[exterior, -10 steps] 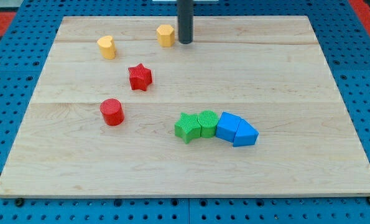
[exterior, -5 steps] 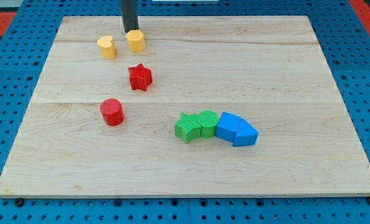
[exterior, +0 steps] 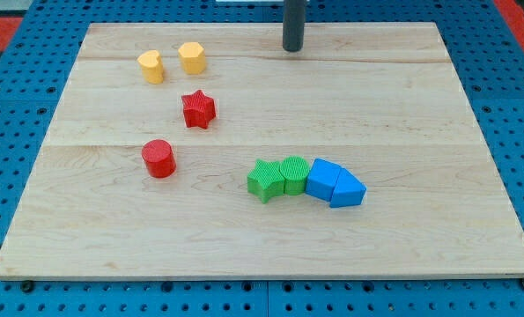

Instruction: Push the yellow hexagon closer to yellow heart

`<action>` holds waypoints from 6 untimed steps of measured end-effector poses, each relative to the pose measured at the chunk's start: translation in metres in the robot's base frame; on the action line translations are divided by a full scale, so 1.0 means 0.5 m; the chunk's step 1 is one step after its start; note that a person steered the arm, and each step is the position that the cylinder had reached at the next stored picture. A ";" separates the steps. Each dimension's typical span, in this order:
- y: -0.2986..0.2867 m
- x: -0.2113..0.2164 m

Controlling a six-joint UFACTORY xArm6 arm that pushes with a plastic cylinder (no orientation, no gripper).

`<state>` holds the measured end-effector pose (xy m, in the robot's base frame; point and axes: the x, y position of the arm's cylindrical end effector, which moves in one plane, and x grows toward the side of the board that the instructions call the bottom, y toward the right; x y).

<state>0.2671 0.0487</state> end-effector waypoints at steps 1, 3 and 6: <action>-0.081 0.089; -0.190 0.075; -0.284 0.012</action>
